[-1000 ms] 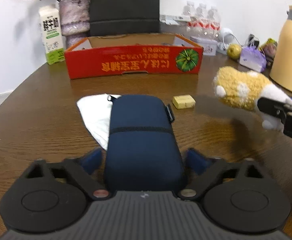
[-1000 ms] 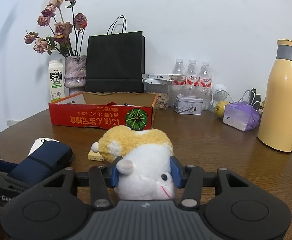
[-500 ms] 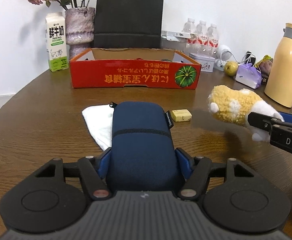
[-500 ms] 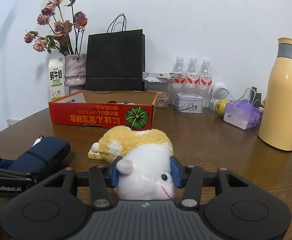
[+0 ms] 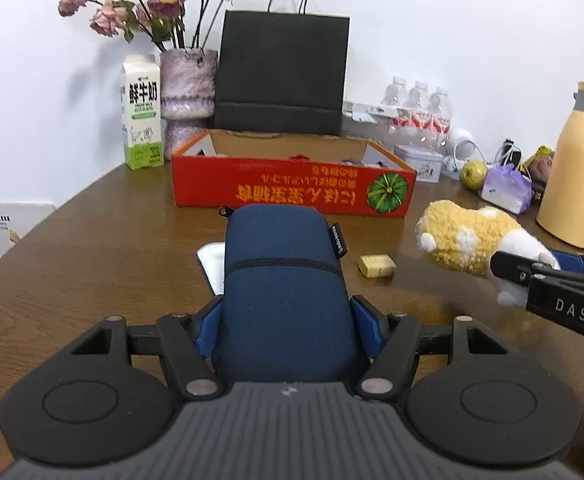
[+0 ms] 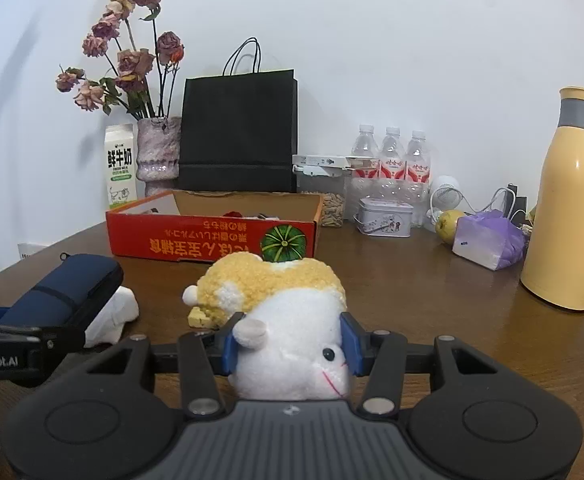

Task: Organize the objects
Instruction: 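Carry the navy case and plush toy over the red box with both tools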

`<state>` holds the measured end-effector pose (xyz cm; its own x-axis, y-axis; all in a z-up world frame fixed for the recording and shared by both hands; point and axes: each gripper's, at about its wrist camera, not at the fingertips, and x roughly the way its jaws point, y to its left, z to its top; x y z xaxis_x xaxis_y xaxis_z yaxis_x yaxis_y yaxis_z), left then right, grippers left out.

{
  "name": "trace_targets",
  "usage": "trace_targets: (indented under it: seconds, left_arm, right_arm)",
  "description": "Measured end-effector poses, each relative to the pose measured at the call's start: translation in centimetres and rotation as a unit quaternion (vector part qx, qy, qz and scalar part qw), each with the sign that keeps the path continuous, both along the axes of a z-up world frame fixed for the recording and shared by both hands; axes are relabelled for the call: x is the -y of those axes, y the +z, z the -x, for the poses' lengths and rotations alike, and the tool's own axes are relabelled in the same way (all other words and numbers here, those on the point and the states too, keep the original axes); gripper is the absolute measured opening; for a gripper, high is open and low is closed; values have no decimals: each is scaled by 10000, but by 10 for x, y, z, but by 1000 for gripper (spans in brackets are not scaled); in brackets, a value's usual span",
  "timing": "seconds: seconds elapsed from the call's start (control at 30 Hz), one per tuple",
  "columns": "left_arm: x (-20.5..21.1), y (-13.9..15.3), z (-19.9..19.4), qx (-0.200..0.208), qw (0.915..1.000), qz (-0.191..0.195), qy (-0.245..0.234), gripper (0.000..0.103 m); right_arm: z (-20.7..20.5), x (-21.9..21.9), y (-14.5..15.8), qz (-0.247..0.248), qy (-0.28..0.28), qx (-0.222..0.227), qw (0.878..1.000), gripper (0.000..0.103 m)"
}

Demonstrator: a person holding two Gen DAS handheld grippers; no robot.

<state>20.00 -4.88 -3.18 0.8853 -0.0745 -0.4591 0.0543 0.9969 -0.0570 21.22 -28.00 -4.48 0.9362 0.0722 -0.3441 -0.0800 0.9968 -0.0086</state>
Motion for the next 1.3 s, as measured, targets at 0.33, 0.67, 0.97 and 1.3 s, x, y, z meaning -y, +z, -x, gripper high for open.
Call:
trace_targets:
  seconds: [0.33,0.67,0.97,1.3]
  left_arm:
    - [-12,24,-7,296,9995,-39,55,67]
    - [-20,51,-26,544,9984,30,126,68]
    - [-19,66,-53,598,9981,46,167,68]
    - [-24,72,-87,639,9975,65,282,68]
  right_arm:
    - [-8,-19,15,-3,151,130,9998,48]
    - [-28,-39,39,-73,314,330,9989,48]
    - [-53,-47,54,-215,425,410,9980,48]
    - [-84,-57,62,-257,455,448,9976,48]
